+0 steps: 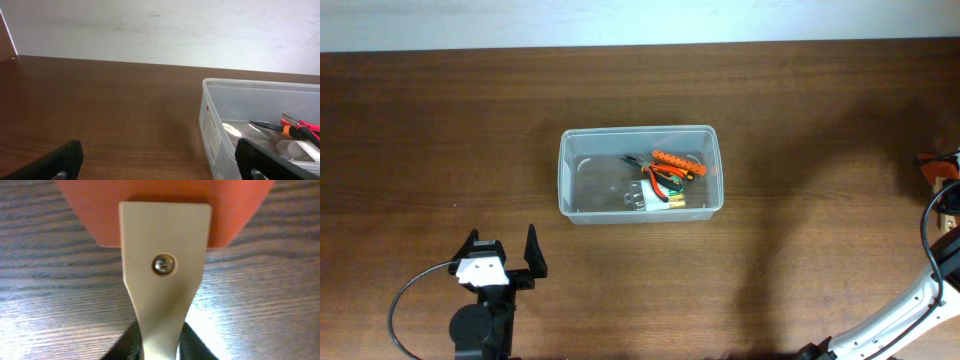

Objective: Pack container
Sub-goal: 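Lower the right gripper and grasp the scraper's wooden handle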

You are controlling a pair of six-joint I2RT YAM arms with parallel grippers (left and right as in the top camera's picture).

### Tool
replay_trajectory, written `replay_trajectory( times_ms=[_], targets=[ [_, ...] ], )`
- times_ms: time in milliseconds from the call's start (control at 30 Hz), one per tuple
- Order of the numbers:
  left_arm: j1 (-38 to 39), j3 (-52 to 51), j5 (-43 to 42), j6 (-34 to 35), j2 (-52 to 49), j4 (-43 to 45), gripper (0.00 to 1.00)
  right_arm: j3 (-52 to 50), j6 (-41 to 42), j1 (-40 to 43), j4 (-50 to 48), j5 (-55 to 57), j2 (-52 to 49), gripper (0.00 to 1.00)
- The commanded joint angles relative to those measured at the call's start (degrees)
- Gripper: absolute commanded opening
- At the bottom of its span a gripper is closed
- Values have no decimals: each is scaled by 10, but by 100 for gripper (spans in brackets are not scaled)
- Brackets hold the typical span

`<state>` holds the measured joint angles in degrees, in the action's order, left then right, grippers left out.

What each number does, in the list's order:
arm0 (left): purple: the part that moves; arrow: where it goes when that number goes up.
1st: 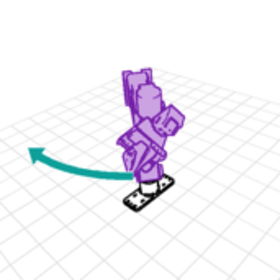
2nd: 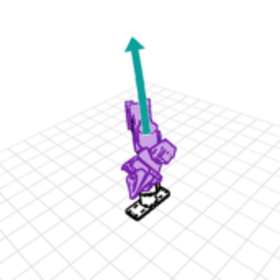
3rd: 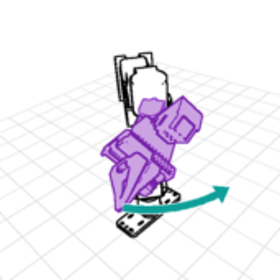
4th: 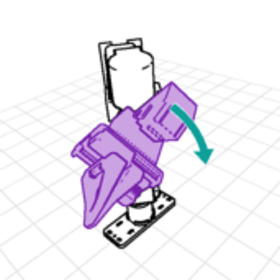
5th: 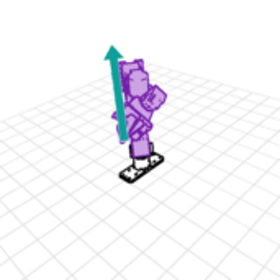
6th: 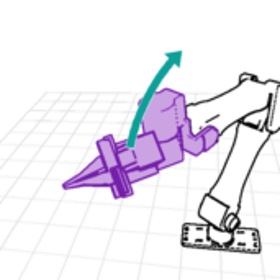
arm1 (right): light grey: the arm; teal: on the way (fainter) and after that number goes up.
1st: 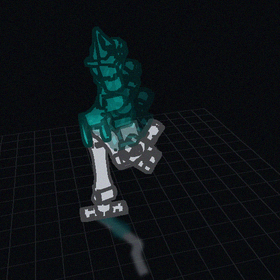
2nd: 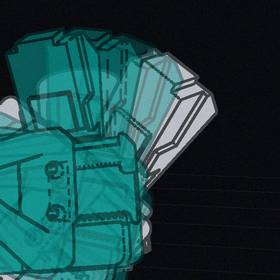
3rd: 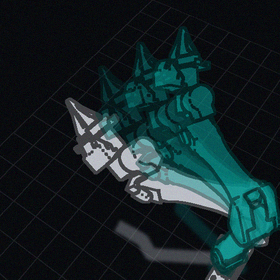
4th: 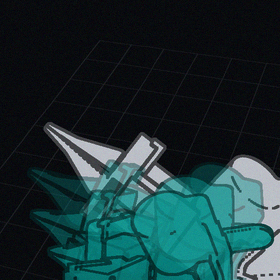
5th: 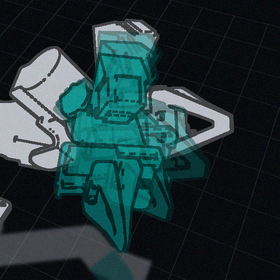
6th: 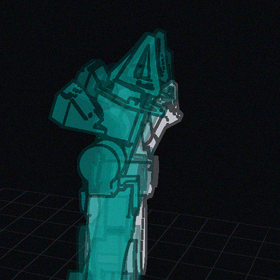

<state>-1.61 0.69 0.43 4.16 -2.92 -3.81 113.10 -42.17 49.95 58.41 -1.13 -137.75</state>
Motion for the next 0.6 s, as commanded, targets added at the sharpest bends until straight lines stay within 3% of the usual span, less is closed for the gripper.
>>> replay_trajectory(
  times_ms=[0, 133, 267, 567],
  targets=[
    [2, -2, 4, 1, -1, 3, 99, -2, 7, 4, 1, 25, -33, 18],
    [2, -2, 4, 1, -1, 3, 99, 9, 7, 2, 10, 24, -33, 11],
    [2, -2, 4, 1, -1, 3, 99, 31, 12, -3, 18, 22, -29, 10],
    [2, -2, 4, 1, -1, 3, 99, 169, 13, -55, 81, -35, -19, 6]
  ],
)
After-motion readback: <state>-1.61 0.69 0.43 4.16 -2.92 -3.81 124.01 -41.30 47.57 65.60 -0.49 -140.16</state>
